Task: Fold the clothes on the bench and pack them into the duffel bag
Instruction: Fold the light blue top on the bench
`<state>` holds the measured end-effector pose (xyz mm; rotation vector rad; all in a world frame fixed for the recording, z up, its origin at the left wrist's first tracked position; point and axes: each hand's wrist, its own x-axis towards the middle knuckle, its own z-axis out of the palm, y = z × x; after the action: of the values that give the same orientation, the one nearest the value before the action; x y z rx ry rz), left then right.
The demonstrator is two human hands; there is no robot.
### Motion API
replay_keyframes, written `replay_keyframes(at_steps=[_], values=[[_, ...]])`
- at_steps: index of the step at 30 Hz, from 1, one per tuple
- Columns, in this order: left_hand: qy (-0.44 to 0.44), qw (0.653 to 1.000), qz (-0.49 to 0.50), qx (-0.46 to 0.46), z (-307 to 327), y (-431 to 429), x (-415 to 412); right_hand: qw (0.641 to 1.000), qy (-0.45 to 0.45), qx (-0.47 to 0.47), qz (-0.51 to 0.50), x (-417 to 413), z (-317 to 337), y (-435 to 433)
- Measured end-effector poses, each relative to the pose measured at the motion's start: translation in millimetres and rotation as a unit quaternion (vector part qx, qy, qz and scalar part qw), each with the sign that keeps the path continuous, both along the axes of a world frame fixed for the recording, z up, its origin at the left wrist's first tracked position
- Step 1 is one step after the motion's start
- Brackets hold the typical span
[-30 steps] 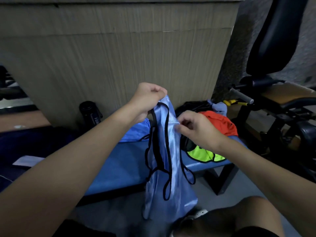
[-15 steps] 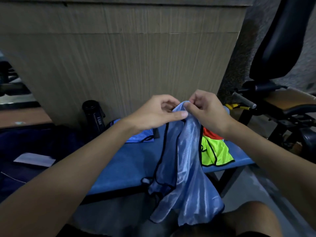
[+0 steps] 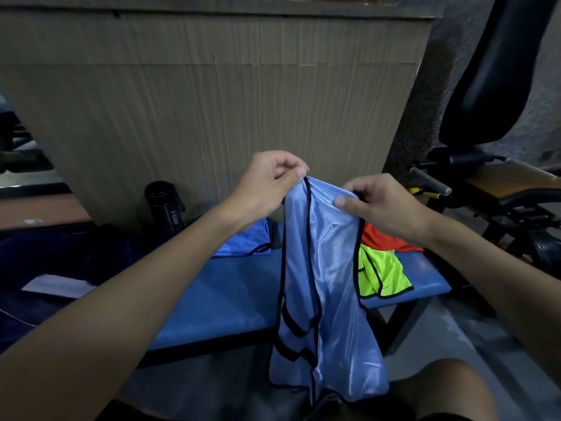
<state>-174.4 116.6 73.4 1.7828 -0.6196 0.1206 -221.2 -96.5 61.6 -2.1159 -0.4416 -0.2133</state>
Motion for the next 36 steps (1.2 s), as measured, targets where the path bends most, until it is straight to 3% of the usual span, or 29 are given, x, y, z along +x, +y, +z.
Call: replay_keyframes(at_steps=[3, 8, 13, 20, 28, 36], values=[[-0.013, 1.0, -0.001, 0.01, -1, -1, 1, 0.996, -0.05, -0.055, -0.057, 3, 1, 0], [-0.064, 0.993, -0.034, 0.095, -2, -3, -8, 0.99, -0.079, -0.064, -0.094, 2, 6, 8], [-0.117, 0.99, -0.002, 0.075, -1, -3, -2, 0.987, -0.093, -0.051, -0.12, 2, 9, 12], [-0.115, 0.987, 0.029, 0.105, 6, 9, 9, 0.996, -0.022, 0.075, -0.05, -1, 6, 18], [0.024, 0.999, -0.012, 0.034, 3, 16, -6, 0.988, -0.045, 0.13, -0.068, 4, 4, 26], [0.03, 0.993, -0.043, 0.103, -2, 20, -15, 0.989, -0.044, 0.125, -0.068, 1, 6, 26]])
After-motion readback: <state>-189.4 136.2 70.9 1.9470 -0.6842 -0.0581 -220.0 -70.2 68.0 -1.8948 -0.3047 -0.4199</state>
